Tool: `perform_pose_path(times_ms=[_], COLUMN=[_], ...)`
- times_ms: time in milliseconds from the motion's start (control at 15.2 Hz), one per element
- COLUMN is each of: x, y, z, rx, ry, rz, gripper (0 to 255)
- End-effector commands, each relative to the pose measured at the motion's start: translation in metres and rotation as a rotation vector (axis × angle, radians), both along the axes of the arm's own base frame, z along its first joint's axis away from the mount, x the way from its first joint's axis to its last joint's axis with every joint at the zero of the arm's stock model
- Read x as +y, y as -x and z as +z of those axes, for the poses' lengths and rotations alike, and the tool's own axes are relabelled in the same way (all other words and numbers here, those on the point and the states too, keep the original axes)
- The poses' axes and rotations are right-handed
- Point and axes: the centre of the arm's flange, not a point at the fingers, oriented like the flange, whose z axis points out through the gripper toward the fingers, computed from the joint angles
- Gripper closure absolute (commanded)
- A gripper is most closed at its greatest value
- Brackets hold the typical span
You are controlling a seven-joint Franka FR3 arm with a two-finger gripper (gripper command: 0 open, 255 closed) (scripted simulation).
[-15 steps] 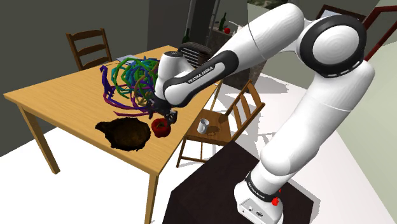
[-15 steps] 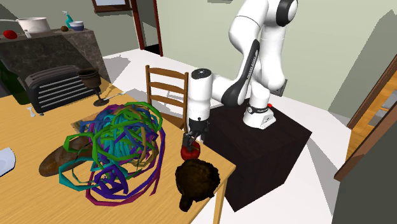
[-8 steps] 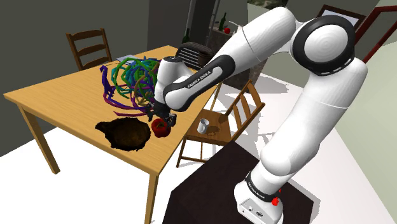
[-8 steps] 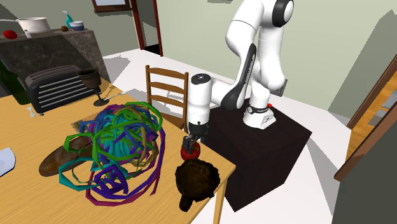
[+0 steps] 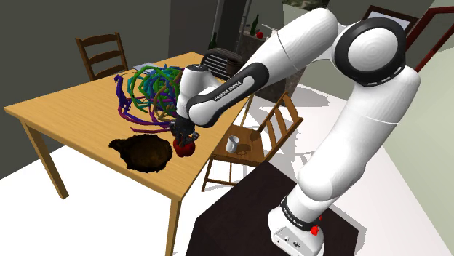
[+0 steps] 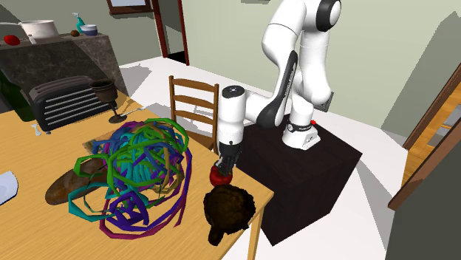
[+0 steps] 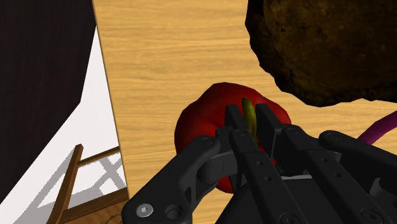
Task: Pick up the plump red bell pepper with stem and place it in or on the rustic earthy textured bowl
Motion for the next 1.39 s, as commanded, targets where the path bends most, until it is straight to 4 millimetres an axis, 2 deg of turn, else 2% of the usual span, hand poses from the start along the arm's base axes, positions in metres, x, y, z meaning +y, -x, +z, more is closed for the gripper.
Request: perform_pose_path(times_ms=[0, 264, 1320], x=[0.0, 0.0, 0.0], y=[0.0, 0.0, 0.0], z=[0.0, 0.0, 0.084], rx=[0.0, 0.0, 0.0], ry=[0.0, 0.0, 0.0], rz=[0.0, 0.0, 0.0], gripper=[255, 255, 255])
